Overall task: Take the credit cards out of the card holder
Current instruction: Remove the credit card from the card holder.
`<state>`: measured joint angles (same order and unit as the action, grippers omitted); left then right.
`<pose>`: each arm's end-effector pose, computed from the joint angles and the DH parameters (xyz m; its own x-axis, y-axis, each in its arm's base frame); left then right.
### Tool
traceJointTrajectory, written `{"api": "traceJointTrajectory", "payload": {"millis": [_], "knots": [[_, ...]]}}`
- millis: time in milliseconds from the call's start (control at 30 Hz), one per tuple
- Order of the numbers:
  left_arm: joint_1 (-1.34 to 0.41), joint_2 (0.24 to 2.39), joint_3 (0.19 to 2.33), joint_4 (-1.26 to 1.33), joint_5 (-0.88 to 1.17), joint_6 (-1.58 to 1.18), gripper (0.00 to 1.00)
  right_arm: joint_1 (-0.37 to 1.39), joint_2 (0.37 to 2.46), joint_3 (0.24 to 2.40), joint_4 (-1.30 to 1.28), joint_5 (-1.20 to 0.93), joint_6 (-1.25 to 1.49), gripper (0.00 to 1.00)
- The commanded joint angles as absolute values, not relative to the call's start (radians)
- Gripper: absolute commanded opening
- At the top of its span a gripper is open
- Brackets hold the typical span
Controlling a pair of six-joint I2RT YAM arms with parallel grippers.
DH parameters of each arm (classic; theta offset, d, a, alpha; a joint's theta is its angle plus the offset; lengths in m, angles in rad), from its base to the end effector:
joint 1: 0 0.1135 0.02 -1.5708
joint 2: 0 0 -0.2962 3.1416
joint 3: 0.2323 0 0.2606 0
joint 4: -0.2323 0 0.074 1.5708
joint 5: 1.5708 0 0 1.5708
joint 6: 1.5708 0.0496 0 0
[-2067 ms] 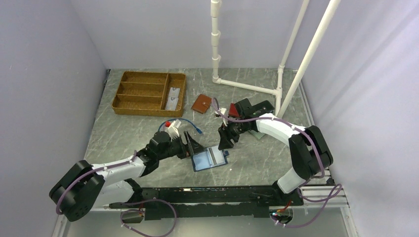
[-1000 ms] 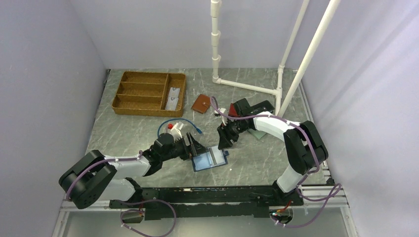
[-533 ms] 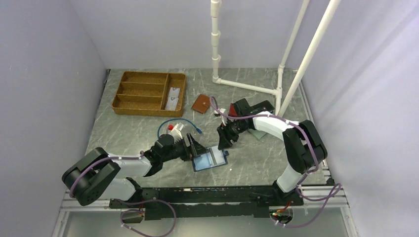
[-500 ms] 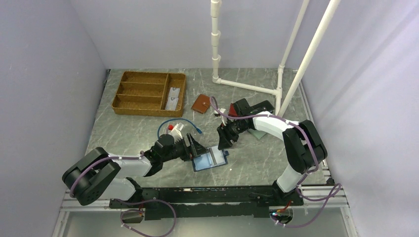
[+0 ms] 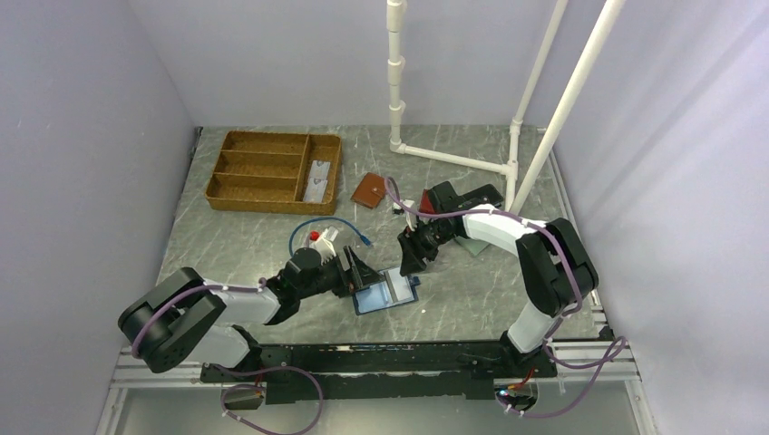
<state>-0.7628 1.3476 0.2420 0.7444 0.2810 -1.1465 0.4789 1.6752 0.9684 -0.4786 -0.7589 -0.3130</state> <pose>0.1608 -0.1727 0.1596 -0.8811 -0.3691 -0.2958 0.1177 0.4347 -0.8929 0.2718 0.1796 0.1871 -0.6088 -0.5678 -0.5540 -0.7898 0.3678 0.4909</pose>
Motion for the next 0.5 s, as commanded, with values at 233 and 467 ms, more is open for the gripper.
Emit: {"api": "traceJointTrajectory", "payload": {"millis": [233, 467], "knots": [[-0.775, 1.45, 0.263, 0.855, 0.271, -1.164, 0.73, 0.478, 1.714, 1.012, -0.474, -0.746, -0.278, 0.58], [-0.789, 1.533, 0.284, 0.918, 0.287, -1.187, 0.55, 0.482, 1.727, 1.02, -0.485, -0.75, -0.275, 0.51]]}}
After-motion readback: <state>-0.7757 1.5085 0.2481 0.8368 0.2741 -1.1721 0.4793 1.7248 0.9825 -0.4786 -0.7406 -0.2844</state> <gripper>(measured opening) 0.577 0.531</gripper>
